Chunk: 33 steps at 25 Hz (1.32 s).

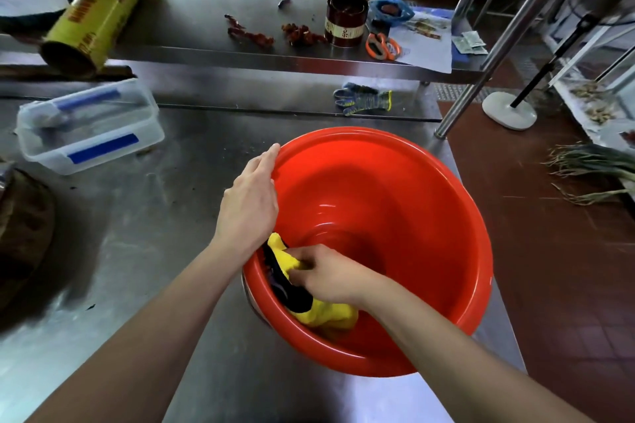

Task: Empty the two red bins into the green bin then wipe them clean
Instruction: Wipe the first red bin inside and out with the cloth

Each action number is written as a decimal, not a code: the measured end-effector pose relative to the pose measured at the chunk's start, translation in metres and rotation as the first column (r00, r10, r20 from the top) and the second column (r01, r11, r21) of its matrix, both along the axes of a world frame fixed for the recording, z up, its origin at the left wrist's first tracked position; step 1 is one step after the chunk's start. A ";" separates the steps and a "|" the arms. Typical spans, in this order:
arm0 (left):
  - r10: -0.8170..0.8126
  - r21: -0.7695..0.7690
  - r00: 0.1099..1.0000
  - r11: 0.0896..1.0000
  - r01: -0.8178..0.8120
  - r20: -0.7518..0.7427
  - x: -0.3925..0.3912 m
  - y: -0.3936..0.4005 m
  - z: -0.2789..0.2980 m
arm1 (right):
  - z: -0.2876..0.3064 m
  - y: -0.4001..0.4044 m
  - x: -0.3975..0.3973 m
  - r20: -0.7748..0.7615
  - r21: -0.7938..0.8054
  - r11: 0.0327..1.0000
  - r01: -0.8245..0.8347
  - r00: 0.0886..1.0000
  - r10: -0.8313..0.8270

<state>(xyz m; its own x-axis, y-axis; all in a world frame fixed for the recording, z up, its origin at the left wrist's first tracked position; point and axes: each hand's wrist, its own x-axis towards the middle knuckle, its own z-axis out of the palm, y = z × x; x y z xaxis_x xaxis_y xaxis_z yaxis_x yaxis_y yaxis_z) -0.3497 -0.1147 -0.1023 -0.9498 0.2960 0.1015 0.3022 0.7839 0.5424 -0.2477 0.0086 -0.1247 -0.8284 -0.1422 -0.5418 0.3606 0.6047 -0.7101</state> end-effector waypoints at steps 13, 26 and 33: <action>-0.011 -0.012 1.000 1.000 0.011 -0.002 0.000 -0.002 0.001 | 0.067 0.025 0.034 0.003 -0.044 0.973 -0.228 0.974 0.228; -0.028 -0.010 1.000 1.000 0.028 -0.011 -0.002 -0.003 -0.001 | 0.063 0.044 0.140 -0.495 0.696 0.656 0.293 0.857 0.142; -0.027 -0.018 1.000 0.999 0.028 0.008 -0.001 -0.003 0.000 | 0.045 0.039 0.171 -0.609 0.404 0.625 0.667 0.707 -0.361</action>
<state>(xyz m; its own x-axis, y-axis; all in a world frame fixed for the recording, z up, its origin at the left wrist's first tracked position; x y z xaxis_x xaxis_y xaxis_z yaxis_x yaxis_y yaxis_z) -0.3508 -0.1177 -0.1023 -0.9420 0.3237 0.0882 0.3194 0.7850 0.5308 -0.0764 0.0480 -0.0800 -0.8075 0.5849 0.0768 0.4919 0.7394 -0.4597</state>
